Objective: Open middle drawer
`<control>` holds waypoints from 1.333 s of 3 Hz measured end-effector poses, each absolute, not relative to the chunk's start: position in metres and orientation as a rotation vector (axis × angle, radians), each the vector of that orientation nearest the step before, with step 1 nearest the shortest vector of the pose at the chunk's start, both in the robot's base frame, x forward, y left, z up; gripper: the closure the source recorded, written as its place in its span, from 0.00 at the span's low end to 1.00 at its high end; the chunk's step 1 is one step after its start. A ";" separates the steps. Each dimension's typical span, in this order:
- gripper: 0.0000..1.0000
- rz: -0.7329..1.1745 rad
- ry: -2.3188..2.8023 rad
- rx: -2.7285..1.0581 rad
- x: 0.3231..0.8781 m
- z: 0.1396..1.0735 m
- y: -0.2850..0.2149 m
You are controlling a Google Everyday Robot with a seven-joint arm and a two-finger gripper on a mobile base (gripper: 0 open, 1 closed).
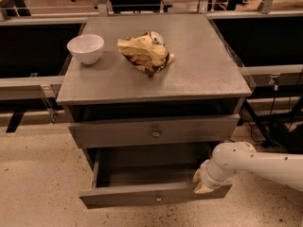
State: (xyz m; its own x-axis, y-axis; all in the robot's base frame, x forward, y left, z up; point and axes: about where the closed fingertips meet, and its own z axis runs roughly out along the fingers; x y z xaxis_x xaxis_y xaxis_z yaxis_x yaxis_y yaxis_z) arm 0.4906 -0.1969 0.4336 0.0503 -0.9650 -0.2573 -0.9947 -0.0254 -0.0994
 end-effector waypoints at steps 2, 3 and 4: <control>0.63 0.276 1.966 -2.077 0.462 0.442 -0.182; 0.45 0.276 1.966 -2.077 0.463 0.442 -0.183; 0.22 0.276 1.966 -2.077 0.463 0.442 -0.183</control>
Offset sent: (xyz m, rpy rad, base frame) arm -0.0995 0.0485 0.0312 0.2108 0.1309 0.0820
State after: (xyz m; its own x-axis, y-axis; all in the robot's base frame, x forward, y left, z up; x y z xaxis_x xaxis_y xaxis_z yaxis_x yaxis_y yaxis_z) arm 0.4630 -0.1827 0.4422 0.0622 -0.9462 -0.3175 -0.9970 -0.0446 -0.0625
